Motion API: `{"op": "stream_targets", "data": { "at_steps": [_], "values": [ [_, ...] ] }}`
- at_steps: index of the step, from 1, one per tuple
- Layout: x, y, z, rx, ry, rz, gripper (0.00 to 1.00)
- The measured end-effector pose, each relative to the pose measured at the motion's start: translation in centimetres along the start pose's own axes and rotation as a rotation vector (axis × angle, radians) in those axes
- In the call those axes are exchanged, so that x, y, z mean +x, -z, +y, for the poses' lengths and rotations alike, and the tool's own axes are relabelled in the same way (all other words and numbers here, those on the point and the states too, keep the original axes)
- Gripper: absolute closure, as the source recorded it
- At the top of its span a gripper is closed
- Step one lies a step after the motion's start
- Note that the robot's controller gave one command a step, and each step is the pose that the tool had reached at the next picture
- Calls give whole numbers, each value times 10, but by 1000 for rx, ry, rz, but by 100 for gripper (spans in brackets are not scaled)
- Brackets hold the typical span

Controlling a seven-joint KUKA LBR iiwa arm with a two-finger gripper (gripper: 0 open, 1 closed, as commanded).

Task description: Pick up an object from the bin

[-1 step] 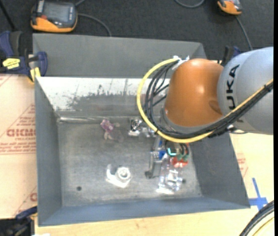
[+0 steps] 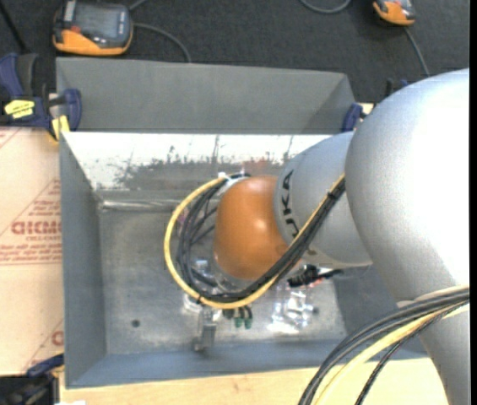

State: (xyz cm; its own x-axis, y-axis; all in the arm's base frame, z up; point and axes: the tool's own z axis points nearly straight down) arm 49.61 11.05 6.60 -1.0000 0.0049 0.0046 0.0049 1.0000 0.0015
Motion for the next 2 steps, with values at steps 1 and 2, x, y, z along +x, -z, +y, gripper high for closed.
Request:
{"op": "stream_targets", "data": {
  "at_steps": [1,2],
  "values": [
    [-7,35,-33,1,-81,-10,0],
    [0,34,-16,0,-279,-4,0]
  ]
}}
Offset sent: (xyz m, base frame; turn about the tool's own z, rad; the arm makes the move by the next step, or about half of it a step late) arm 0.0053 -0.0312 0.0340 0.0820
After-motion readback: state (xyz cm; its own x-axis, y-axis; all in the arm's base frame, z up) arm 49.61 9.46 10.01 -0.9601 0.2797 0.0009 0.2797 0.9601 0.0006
